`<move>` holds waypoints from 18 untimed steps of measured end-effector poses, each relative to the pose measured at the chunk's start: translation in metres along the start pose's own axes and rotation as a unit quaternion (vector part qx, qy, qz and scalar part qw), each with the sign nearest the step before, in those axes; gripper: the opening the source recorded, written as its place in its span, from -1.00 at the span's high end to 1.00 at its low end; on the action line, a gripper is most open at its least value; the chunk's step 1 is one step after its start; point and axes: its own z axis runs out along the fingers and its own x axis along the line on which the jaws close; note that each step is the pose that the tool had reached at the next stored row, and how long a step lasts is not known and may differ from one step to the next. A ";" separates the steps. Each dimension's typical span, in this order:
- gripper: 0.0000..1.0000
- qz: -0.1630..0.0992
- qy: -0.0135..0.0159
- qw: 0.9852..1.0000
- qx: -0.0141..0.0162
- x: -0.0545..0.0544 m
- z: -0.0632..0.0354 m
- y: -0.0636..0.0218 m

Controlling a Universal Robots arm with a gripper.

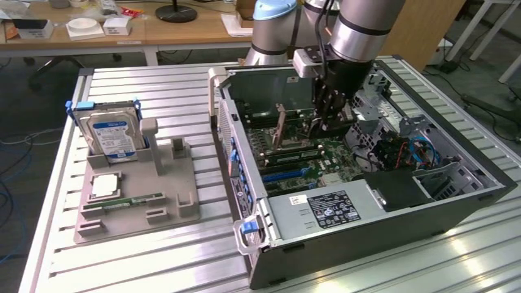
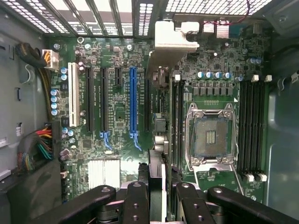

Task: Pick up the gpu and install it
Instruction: 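Insert the gpu into the slot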

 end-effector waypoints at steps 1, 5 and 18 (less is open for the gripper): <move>0.45 0.000 0.000 1.000 0.000 0.000 0.0002 0.0004; 0.45 0.001 0.000 1.000 0.000 0.001 0.0012 0.0036; 0.45 0.002 0.000 1.000 0.000 0.008 0.0027 0.0168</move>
